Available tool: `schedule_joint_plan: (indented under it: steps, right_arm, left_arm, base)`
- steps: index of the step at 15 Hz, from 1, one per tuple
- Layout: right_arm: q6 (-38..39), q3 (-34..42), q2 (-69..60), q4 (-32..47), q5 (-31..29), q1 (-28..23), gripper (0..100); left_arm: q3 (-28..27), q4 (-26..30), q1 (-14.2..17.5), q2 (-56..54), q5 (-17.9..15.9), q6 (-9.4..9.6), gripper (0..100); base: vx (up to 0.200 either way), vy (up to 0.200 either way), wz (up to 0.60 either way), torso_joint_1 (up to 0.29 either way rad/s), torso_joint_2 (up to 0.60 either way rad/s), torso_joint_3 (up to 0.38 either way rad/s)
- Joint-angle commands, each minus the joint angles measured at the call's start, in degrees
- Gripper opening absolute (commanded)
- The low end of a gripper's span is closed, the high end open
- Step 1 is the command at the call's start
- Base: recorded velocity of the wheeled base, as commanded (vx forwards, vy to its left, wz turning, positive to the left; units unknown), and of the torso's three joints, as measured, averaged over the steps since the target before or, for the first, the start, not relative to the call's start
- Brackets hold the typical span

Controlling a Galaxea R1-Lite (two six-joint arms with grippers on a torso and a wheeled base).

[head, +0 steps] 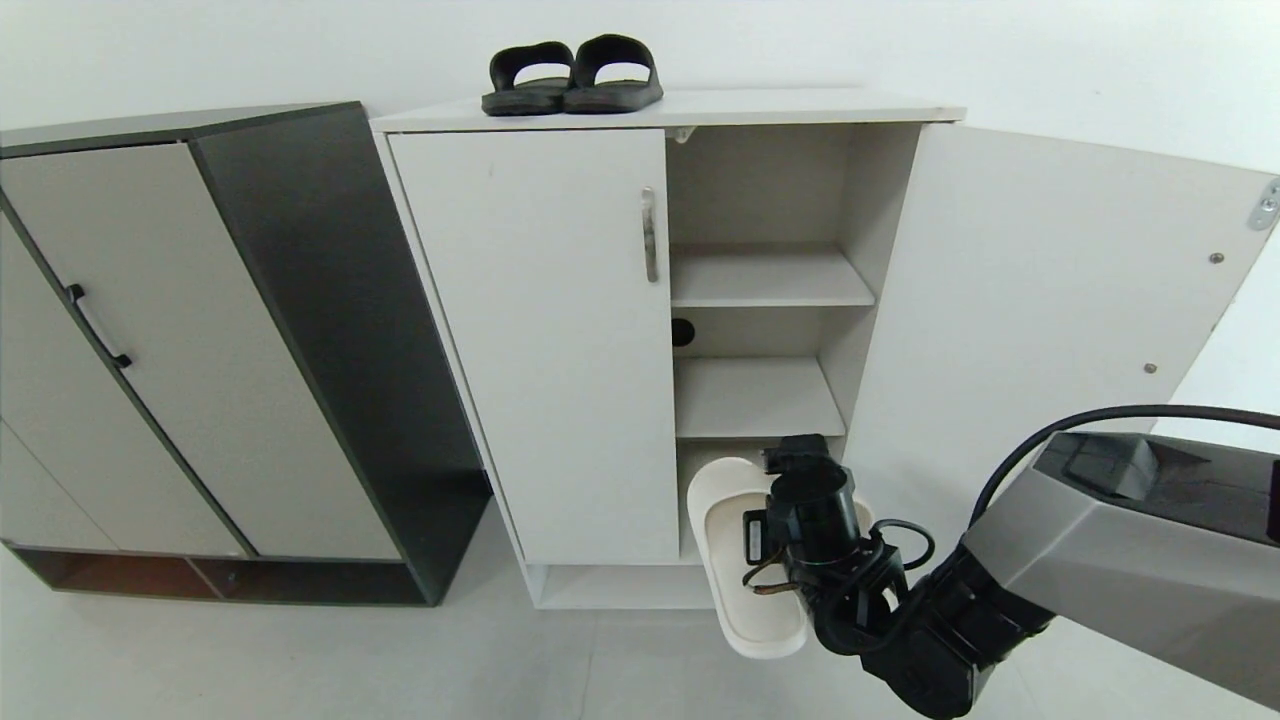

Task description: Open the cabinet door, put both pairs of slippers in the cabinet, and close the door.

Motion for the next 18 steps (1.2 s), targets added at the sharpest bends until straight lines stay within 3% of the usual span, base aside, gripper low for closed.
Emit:
schedule_joint_plan:
  steps: [1,8,11,15,18]
  right_arm:
    - [0.01,-1.04,1.33,-0.03,-0.86,0.49,0]
    - [-1.93,-5.78,1.68,-0.91,-2.97,0.49,0]
    - [-7.55,-6.66,3.0,-6.97,-2.97,-0.39,0]
    - [-8.25,-8.77,8.98,-14.0,-2.62,-4.17,0]
    - [-9.84,-8.86,9.6,-14.97,-2.53,-5.92,0]
  left_arm:
    - [0.0,0.0,0.04,0.09,0.01,-0.02,0]
    - [0.0,0.0,0.04,0.0,0.01,0.42,0]
    - [0.0,0.0,0.04,0.09,0.01,0.42,0]
    - [0.0,0.0,0.04,0.09,0.01,0.42,0]
    - [0.0,0.0,0.04,0.09,0.01,0.33,0]
  base:
    - [0.0,0.0,0.0,0.002,0.0,-0.193]
    - [0.0,0.0,0.0,0.003,0.0,-0.146]
    - [0.0,0.0,0.0,0.0,0.0,0.0]
    - [0.0,0.0,0.0,0.0,0.0,0.0]
    - [0.0,0.0,0.0,0.0,0.0,0.0]
